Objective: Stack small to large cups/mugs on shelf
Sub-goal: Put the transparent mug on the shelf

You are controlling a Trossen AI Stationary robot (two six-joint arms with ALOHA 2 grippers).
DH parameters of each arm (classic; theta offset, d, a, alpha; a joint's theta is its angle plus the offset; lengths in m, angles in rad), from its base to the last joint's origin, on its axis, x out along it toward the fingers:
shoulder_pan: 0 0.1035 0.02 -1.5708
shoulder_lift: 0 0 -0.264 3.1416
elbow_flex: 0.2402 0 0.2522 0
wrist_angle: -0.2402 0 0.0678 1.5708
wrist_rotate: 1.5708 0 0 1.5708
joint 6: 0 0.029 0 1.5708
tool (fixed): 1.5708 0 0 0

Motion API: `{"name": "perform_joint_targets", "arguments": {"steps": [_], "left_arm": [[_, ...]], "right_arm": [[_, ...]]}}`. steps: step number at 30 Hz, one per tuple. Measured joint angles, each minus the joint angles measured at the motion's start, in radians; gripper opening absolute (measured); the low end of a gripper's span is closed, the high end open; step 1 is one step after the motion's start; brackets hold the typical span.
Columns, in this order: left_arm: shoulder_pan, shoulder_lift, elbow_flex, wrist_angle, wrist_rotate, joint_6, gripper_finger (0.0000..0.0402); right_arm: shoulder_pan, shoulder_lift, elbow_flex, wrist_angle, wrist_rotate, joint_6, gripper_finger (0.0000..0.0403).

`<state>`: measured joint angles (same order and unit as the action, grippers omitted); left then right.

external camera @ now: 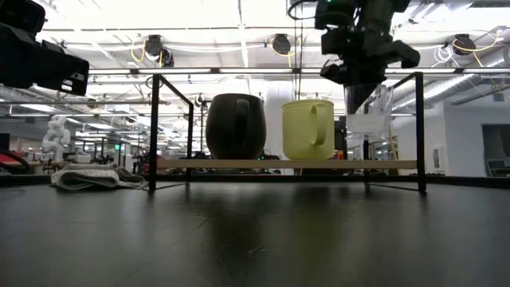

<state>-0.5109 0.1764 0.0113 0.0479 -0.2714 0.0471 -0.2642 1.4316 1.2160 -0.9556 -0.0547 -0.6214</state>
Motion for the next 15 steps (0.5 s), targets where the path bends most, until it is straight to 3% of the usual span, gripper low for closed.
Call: {"name": "perform_joint_targets", "arguments": {"steps": [15], "left_arm": [[0.000,0.000,0.000,-0.002,0.000,0.000,0.0040]], "right_arm": [[-0.023,0.041,0.000,0.039,-0.003,-0.004,0.0000]]}}
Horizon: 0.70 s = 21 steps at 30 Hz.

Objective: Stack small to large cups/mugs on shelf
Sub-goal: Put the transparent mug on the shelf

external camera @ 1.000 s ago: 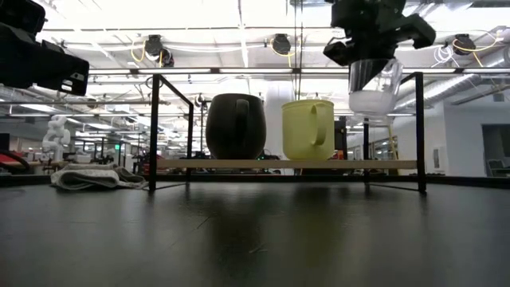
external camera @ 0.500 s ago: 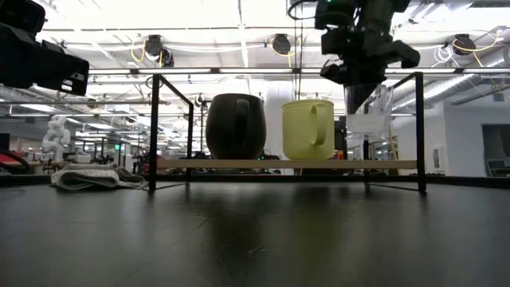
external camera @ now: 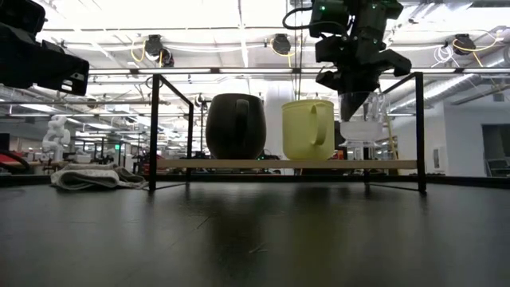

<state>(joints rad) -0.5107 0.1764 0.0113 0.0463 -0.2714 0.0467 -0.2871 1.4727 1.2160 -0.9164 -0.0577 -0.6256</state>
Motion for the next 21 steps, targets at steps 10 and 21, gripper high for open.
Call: {"name": "perform_joint_targets", "arguments": {"steps": [10,21], "left_arm": [[0.000,0.000,0.000,0.000,0.000,0.001,0.0040],[0.000,0.000,0.000,0.000,0.000,0.001,0.0040]], "right_arm": [[-0.002,0.000,-0.003,-0.001,0.000,0.012,0.0000],[-0.001,-0.001,-0.041,0.015,0.000,0.038,0.0000]]}}
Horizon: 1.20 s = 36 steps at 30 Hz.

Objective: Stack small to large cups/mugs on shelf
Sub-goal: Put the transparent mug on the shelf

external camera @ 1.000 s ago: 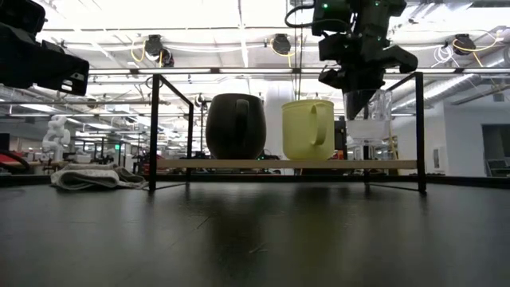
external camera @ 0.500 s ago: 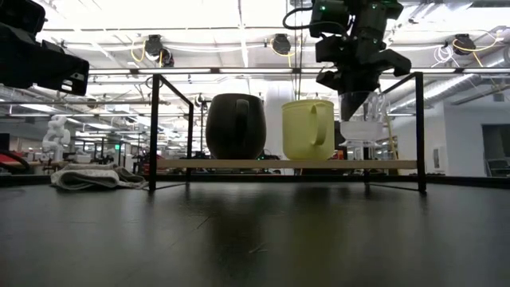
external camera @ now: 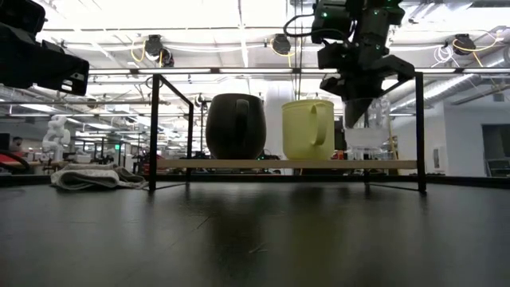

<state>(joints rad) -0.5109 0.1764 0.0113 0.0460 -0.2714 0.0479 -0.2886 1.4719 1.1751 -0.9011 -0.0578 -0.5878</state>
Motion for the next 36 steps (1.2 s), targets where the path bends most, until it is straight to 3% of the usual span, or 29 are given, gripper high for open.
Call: {"name": "perform_joint_targets", "arguments": {"steps": [36], "left_arm": [[0.000,0.000,0.000,0.000,0.000,0.011,0.0040]], "right_arm": [[-0.001,-0.001,-0.066,0.066,0.007,0.056,0.0000]]}}
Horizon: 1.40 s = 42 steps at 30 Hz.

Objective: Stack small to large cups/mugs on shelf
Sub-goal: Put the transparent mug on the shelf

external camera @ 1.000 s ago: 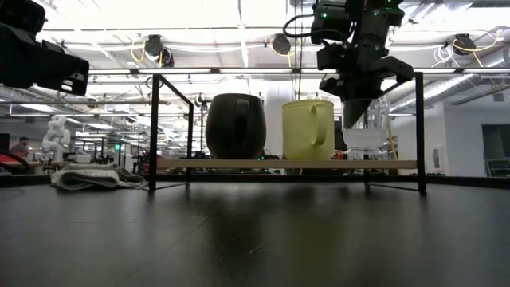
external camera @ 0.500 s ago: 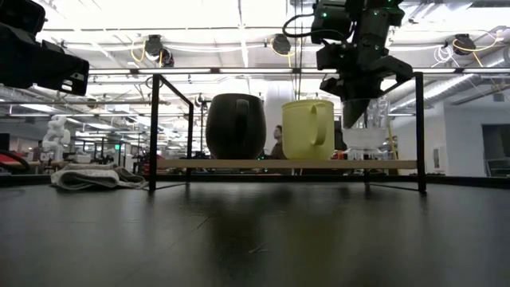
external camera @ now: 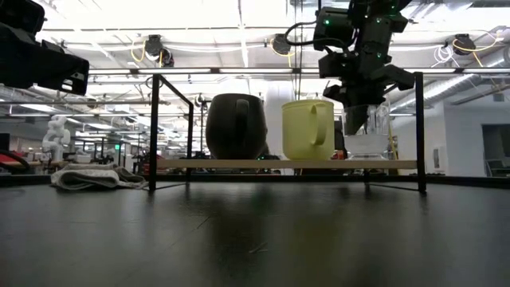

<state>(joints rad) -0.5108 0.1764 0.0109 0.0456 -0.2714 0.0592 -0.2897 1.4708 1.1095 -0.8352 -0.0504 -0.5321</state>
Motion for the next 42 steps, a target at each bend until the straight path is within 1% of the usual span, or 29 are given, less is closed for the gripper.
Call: {"name": "perform_joint_targets", "arguments": {"steps": [16,36,39,42], "left_arm": [[0.000,0.000,0.000,0.000,0.000,0.013,0.0040],[0.000,0.000,0.000,0.000,0.000,0.013,0.0040],[0.000,0.000,0.000,0.000,0.000,0.013,0.0040],[0.000,0.000,0.000,0.000,0.000,0.013,0.0040]], "right_arm": [[-0.058,0.001,-0.002,0.003,-0.005,-0.098,0.0000],[-0.070,-0.001,-0.023,0.028,-0.004,-0.081,0.0000],[-0.070,0.000,-0.024,0.033,-0.003,-0.081,0.0008],[-0.070,0.001,-0.025,0.040,-0.001,-0.075,0.0025]]}}
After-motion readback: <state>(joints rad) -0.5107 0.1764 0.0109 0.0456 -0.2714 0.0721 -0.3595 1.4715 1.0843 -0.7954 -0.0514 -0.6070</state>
